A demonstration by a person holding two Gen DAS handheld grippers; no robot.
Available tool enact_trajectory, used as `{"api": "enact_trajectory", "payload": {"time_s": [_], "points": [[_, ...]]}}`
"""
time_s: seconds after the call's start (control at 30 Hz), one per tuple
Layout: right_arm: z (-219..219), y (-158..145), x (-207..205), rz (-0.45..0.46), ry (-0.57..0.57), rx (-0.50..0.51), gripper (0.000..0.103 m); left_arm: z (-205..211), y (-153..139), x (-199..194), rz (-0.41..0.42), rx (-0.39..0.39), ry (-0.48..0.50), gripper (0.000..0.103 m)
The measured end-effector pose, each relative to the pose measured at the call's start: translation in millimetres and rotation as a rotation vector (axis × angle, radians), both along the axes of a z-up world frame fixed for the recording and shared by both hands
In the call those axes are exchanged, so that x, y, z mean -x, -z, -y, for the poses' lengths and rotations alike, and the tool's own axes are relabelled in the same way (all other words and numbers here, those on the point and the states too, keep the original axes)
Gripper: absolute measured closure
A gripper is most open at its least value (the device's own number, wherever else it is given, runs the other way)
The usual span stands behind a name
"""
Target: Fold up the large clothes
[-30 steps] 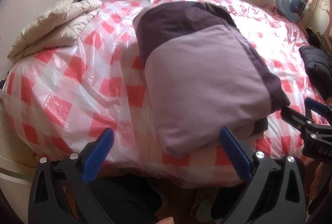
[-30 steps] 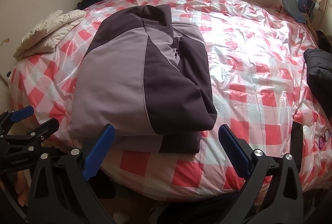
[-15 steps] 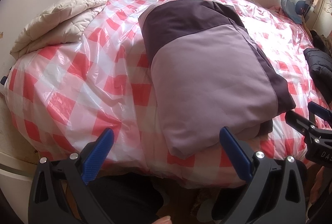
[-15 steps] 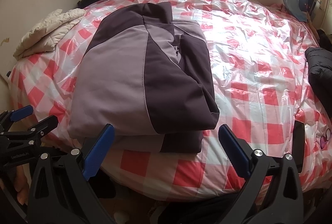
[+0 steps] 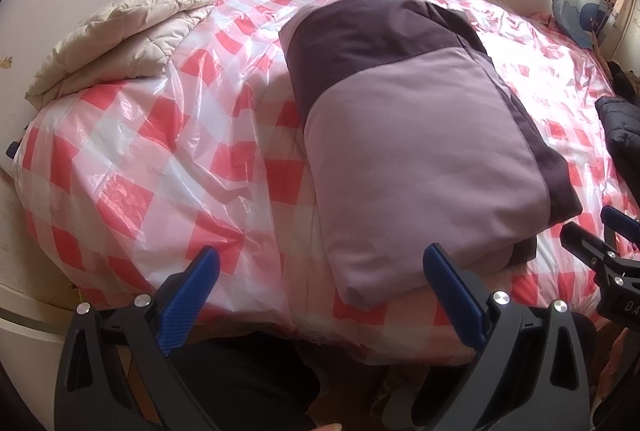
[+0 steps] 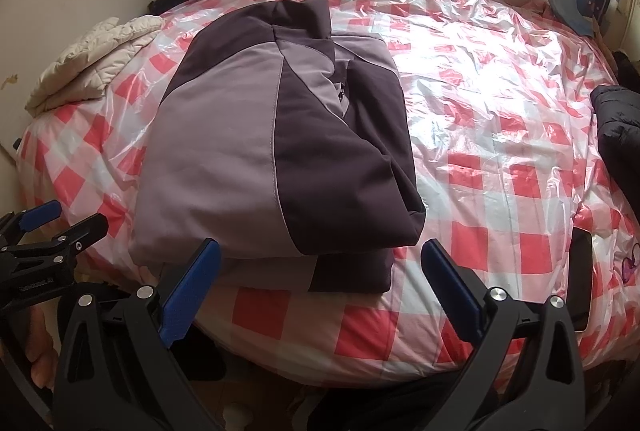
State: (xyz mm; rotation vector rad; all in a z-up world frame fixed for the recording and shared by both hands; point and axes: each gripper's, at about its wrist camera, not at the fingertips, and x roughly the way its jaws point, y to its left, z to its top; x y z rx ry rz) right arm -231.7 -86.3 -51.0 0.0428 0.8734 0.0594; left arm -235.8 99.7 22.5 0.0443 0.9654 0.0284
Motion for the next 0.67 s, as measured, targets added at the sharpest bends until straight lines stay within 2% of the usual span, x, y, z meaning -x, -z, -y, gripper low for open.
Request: {"api": "enact_trajectory", "payload": {"time_s": [0.07,0.17,0.2,0.3,0.37,0.5,0.57,0.67], "points": [[2,1,0,-0.004,0.001,-0.008,0.006,2,-2,3,0.036,-0.007,0.022,0.006],[6,3,0,-0.011,0.003,-0.023,0.006,-4,-8,9,0.088,0.118,0.068,0.006],[7,3,1,-0.010,0.005,-0.027,0.006,-5,-11,12,0.121,0.125,0.060,0.006],[10,2,3,-0.004,0.009,-0.039,0.006,0,-17,18,0.176,0.039,0.030,0.006],[11,-1,4,0.002,0.011,-0.042,0.006,7,-18,18,0.177,-0.006,0.033,0.006],[12,-5,7,0.012,0.010,-0.044,0.006,16,-11,7,0.088,-0.047,0.042,0.006],[12,-6,8,0.014,0.009,-0.041,0.006,19,-9,9,0.090,-0.066,0.040,0.006],[13,-6,8,0.010,0.011,-0.042,0.006,18,-7,12,0.086,-0.049,0.040,0.006]]}}
